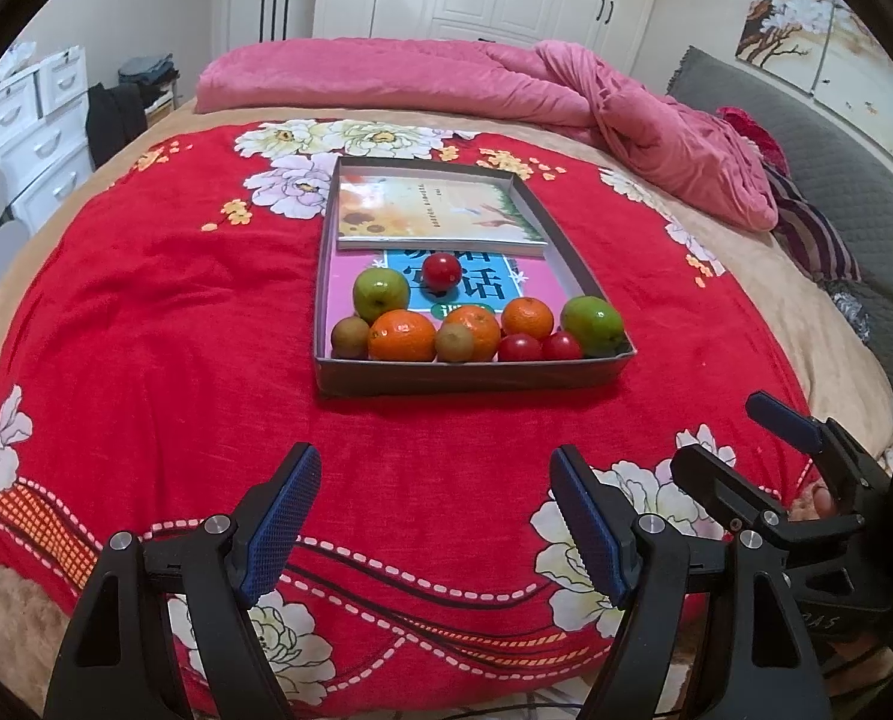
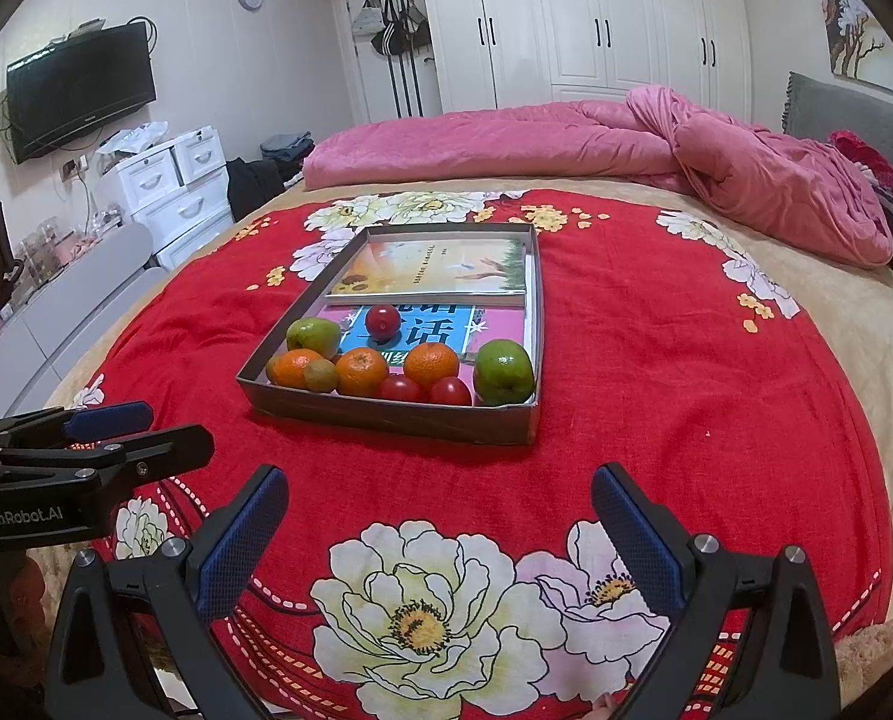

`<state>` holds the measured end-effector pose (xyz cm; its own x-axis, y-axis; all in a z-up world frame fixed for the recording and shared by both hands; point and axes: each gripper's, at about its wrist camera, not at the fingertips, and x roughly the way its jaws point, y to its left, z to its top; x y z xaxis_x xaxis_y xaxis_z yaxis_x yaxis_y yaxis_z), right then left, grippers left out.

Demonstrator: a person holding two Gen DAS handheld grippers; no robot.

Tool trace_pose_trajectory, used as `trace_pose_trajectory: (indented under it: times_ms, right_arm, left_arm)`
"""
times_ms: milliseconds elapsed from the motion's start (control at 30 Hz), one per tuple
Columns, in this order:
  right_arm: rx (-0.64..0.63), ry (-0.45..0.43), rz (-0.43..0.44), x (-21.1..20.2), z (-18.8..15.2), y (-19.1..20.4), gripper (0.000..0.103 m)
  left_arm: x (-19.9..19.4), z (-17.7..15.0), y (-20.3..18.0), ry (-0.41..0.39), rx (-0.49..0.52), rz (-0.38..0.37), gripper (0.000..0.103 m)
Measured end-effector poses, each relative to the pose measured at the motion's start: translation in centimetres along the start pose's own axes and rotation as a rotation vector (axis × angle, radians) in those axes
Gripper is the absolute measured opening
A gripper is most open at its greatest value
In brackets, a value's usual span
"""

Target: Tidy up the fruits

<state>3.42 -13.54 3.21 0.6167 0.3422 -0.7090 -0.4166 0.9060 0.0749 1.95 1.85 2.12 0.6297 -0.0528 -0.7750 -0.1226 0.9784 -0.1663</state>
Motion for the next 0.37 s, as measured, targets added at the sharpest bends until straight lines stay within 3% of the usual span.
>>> trace_pose_trajectory:
  times_ms: [233,367]
  right_arm:
    - [0.021,0.012,-0.004,0.3,0.0,-0.5,0.102]
    - [0.071,0.029,-0.028,1.1,0.2,-2.2,0.102]
  left_arm:
    - [1.0,0.4,0.5,0.023,0.013,0.082,0.080]
    - [2.2,1.9,3.9,-0.008,-0.042,0.119,0.080]
